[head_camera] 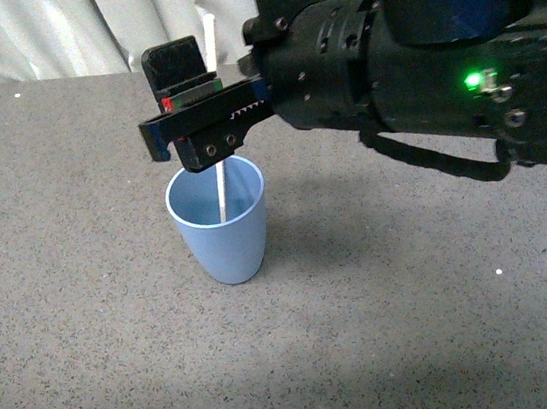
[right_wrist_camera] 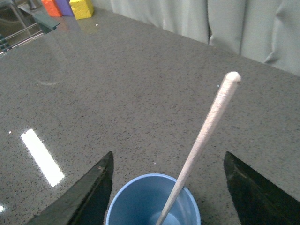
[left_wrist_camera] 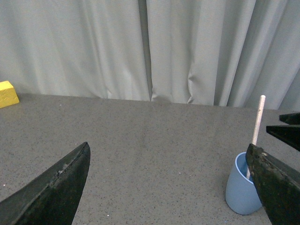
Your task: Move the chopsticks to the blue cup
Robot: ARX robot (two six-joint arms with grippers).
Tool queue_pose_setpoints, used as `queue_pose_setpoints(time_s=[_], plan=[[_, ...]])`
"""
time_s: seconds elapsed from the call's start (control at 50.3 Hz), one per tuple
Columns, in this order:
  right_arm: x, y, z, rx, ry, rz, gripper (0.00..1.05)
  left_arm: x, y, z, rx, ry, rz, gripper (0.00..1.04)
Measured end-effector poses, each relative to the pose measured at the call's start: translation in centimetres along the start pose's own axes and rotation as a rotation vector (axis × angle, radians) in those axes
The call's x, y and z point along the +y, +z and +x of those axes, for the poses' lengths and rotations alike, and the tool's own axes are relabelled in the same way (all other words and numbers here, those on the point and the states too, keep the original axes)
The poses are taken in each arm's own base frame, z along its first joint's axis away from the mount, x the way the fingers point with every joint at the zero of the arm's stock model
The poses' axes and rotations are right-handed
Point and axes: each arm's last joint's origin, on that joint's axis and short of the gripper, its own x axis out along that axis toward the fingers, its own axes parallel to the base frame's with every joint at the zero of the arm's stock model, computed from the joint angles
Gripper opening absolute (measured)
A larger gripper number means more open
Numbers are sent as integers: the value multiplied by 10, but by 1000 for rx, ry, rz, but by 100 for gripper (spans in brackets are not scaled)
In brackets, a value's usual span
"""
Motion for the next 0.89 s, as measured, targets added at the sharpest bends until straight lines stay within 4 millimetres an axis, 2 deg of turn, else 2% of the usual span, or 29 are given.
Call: queue_pose_setpoints(time_s=[0.099,0.159,0.199,0.358,0.477,0.795,0.835,0.895], plan=[[-8,4,-14,-9,-96,27,87,0,0,0,0,0,0,98],[-20,7,-34,-14,-222,78,97,0,0,0,0,0,0,98],[-28,7,-47,-26,-284,101,95,0,0,0,0,0,0,98],[-58,-3,-122,-15,-553,197,95,0,0,0,0,0,0,98],[-62,-11,-163,12,-653,240,95,0,0,0,0,0,0,98],[-47,-19,-224,-22,-832,231,95,0,0,0,0,0,0,98],[-46,-23,-231,-78,-814,200,92,0,0,0,0,0,0,98],[-44,-31,-246,-256,-757,103,79,0,0,0,0,0,0,98]])
